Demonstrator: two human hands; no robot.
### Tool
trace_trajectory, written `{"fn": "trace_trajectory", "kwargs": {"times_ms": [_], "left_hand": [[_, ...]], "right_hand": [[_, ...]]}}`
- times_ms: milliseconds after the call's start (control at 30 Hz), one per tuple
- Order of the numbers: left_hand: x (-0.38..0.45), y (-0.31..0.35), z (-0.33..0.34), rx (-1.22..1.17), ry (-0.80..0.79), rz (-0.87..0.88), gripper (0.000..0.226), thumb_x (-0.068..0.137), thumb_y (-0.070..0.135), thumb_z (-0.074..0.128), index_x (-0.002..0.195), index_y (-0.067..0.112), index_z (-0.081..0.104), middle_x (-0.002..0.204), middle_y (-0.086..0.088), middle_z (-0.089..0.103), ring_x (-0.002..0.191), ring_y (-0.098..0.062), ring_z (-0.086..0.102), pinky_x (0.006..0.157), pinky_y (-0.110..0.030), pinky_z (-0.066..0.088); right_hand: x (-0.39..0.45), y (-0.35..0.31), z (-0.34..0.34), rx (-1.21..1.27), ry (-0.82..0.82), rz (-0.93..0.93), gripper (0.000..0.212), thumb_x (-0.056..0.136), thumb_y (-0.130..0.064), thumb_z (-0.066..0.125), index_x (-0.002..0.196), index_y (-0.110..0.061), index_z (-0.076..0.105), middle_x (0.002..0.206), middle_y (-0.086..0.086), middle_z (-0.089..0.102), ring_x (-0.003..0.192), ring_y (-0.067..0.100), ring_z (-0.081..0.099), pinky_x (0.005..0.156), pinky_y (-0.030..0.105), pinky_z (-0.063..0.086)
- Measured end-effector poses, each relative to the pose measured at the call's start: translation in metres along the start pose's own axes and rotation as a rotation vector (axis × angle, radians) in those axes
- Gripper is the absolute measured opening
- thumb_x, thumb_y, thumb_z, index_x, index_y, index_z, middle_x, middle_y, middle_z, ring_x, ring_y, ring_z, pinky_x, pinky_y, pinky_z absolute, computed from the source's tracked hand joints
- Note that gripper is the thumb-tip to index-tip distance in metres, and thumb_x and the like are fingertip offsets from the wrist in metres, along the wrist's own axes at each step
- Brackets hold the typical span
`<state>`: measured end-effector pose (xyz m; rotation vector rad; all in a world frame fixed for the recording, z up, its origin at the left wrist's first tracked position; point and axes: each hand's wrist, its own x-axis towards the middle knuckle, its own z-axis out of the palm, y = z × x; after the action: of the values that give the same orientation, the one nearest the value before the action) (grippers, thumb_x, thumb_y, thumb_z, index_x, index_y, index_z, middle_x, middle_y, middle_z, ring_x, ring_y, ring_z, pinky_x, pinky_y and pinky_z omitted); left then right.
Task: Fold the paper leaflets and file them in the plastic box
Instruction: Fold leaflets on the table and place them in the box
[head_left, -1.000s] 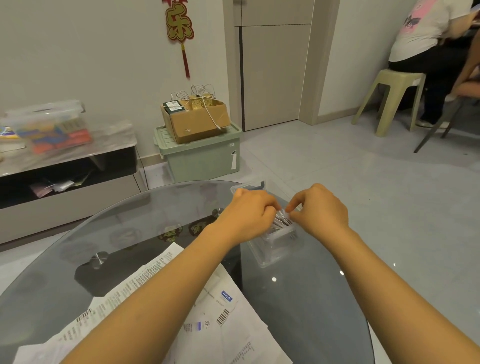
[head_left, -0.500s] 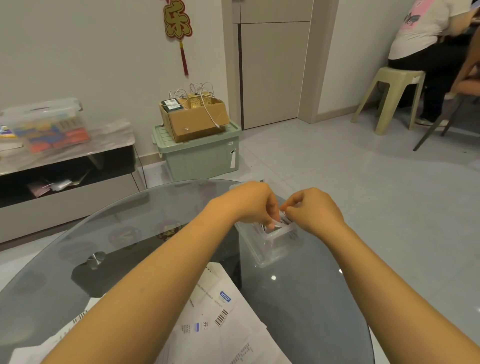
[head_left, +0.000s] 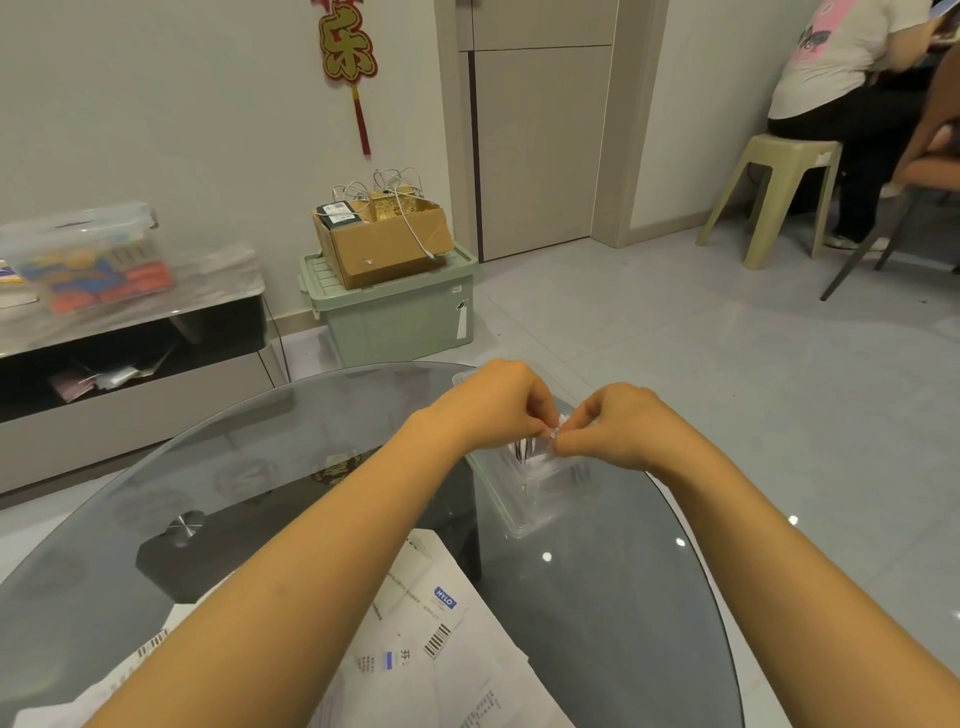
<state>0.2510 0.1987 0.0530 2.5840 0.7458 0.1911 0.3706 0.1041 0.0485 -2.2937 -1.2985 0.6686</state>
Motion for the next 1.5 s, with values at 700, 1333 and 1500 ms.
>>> {"fn": "trace_trajectory", "kwargs": {"times_ms": [700, 1333, 1500], "left_hand": [[0.002, -0.015, -0.011, 0.135, -0.255, -0.209, 0.016, 0.085, 0.034, 0.062, 0.086, 0.025, 0.074, 0.077, 0.010, 0.062, 0.078, -0.015, 0.056, 0.068, -0.026, 0.045], [-0.001, -0.014, -0.010, -0.020, -0.208, -0.241, 0.035, 0.082, 0.030, 0.059, 0.114, 0.026, 0.047, 0.092, 0.005, 0.068, 0.094, -0.015, 0.062, 0.087, -0.035, 0.049], [0.000, -0.010, -0.014, -0.021, -0.237, -0.230, 0.035, 0.084, 0.031, 0.061, 0.118, 0.027, 0.055, 0.099, 0.007, 0.070, 0.092, -0.010, 0.065, 0.096, -0.035, 0.047]], "right_hand": [[0.013, -0.010, 0.010, -0.322, 0.248, -0.039, 0.013, 0.077, -0.024, 0.065, 0.076, -0.013, 0.058, 0.060, 0.000, 0.044, 0.067, 0.026, 0.047, 0.066, 0.027, 0.035], [0.012, -0.012, 0.015, -0.368, 0.073, -0.025, 0.047, 0.074, -0.064, 0.061, 0.073, -0.017, 0.055, 0.063, -0.004, 0.047, 0.077, 0.022, 0.050, 0.082, 0.032, 0.032], [0.012, -0.011, 0.015, -0.328, 0.112, -0.017, 0.046, 0.077, -0.062, 0.060, 0.082, -0.017, 0.064, 0.064, -0.004, 0.052, 0.076, 0.021, 0.052, 0.085, 0.033, 0.034]]}}
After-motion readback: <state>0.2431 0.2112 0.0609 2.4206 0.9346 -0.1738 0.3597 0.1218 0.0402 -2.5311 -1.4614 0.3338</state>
